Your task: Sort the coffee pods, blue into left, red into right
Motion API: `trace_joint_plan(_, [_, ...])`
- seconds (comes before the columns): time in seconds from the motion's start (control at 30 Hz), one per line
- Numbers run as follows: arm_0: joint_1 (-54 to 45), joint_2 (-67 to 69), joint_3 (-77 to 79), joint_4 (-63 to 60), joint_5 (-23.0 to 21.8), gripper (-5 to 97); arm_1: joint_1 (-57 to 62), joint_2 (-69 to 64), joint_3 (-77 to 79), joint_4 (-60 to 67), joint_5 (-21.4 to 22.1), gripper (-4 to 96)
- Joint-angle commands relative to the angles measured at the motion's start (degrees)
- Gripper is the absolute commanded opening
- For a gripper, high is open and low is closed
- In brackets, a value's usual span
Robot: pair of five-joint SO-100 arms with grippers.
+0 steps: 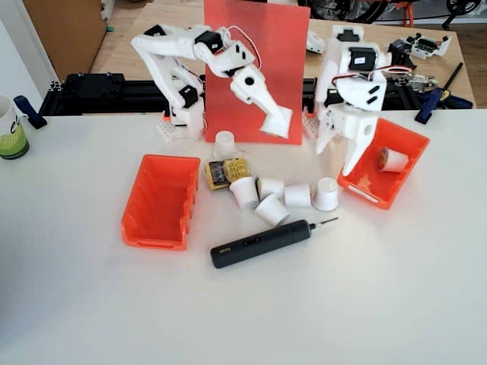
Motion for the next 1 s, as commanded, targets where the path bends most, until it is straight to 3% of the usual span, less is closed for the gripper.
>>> trace_joint_plan(0.0, [4.31, 2.55, -3.43, 2.64, -2.55, 13, 0.44, 0.18, -0.26, -0.44, -0.70, 33.6])
trace_joint_plan(0.1, [5.71, -0.88, -2.81, -1.85, -2.37, 15, 0.53, 0.18, -0.88, 0.44, -1.23, 33.7])
trace_joint_plan(0.2, [2.02, -7.29, -1.76, -14.41, 3.25, 15, 0.35, 0.18, -6.50, 6.86, -0.53, 33.7])
trace_joint_plan(0.27, [0.53, -12.30, -2.11, -22.85, 6.06, 15, -4.31, 0.26, -13.18, 15.03, 4.04, 34.2])
trace_joint_plan(0.33, [-0.09, -15.91, -2.29, -28.30, 7.38, 15, -12.92, 7.12, -9.40, 16.26, 13.80, 34.5])
trace_joint_plan(0.4, [-0.53, -17.58, -2.20, -31.20, 8.00, 15, -19.60, 12.04, -6.24, 16.26, 18.63, 33.9])
trace_joint_plan(0.5, [-1.49, -18.81, -2.20, -33.66, 9.40, 15, -22.24, 18.19, -3.08, 16.26, 14.59, 33.5])
trace_joint_plan(0.6, [-2.20, -21.97, -2.64, -36.74, 9.05, 15, -27.86, 26.98, 2.20, 16.26, 15.38, 33.3])
trace_joint_plan(0.77, [-4.39, -31.73, -4.22, -46.76, 7.47, 15, -44.38, 37.00, 4.57, 16.26, 28.48, 32.0])
trace_joint_plan(0.97, [-8.00, -44.65, -10.20, -57.22, 2.72, 15, -49.75, 42.45, 5.71, 16.26, 28.92, 32.4])
